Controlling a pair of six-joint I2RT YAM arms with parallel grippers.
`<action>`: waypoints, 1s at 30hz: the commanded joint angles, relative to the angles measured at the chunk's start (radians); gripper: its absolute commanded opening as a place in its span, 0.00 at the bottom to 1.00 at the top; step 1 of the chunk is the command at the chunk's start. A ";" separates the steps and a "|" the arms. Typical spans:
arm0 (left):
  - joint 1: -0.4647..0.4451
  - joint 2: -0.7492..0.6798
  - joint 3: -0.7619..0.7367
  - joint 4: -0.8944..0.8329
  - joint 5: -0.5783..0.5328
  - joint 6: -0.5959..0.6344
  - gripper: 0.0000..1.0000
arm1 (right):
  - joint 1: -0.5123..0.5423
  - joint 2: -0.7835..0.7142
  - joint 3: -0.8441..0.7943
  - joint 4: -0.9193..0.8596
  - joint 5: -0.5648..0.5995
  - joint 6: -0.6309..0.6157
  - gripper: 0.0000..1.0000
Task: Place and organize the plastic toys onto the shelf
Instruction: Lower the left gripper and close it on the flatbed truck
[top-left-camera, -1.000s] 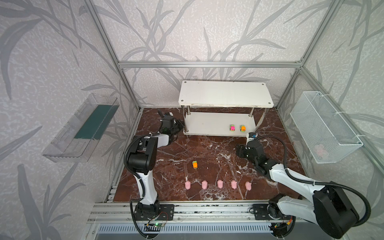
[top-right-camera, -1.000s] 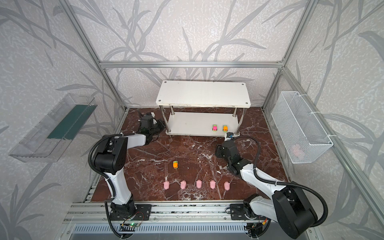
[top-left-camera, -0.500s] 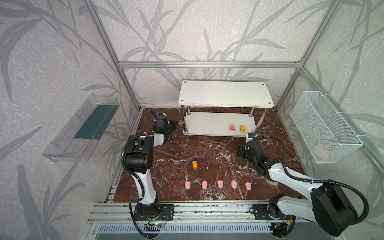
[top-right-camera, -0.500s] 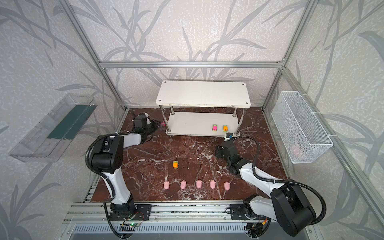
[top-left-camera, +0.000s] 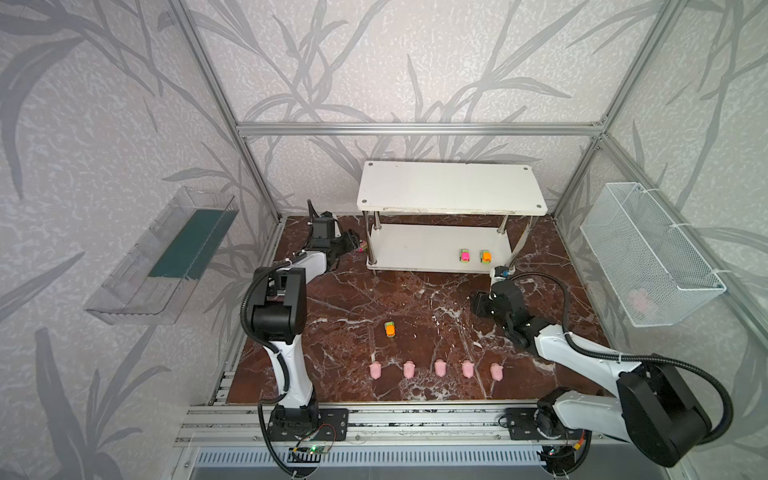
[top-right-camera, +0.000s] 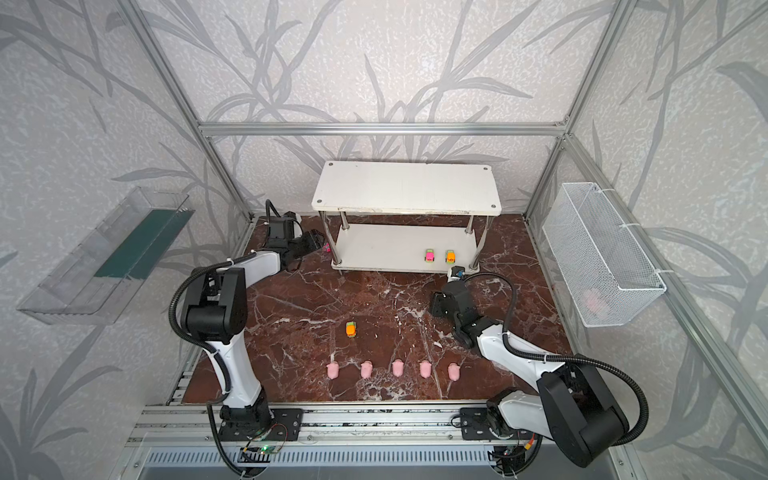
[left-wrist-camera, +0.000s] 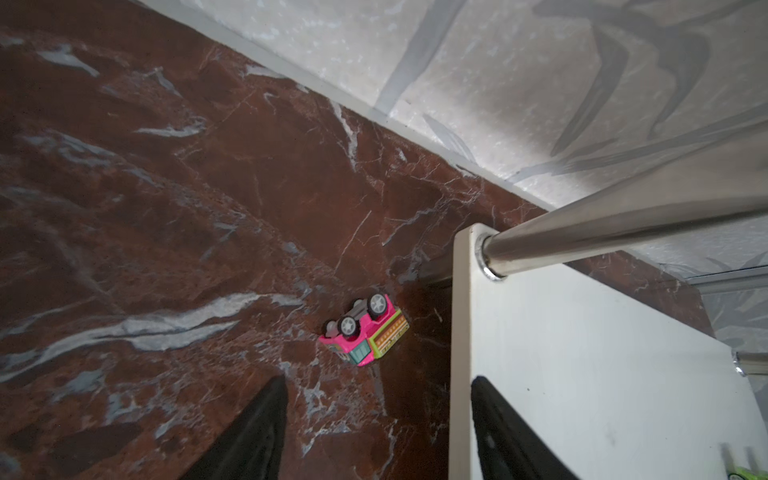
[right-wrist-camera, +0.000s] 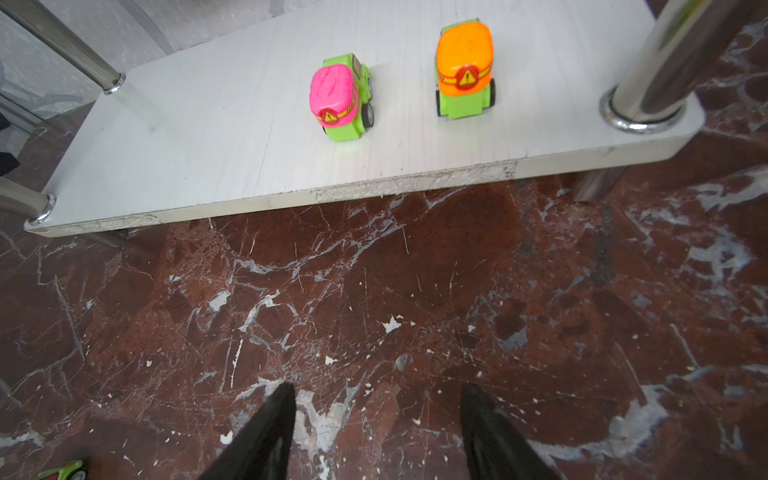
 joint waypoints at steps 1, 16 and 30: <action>-0.002 0.034 0.028 -0.089 -0.021 0.073 0.71 | -0.005 -0.036 0.035 -0.020 -0.018 0.012 0.64; -0.005 0.122 0.108 -0.113 0.011 0.122 0.78 | -0.005 -0.076 0.040 -0.092 0.016 0.007 0.64; -0.019 0.263 0.347 -0.285 -0.004 0.149 0.80 | -0.005 -0.027 0.057 -0.077 0.014 0.018 0.64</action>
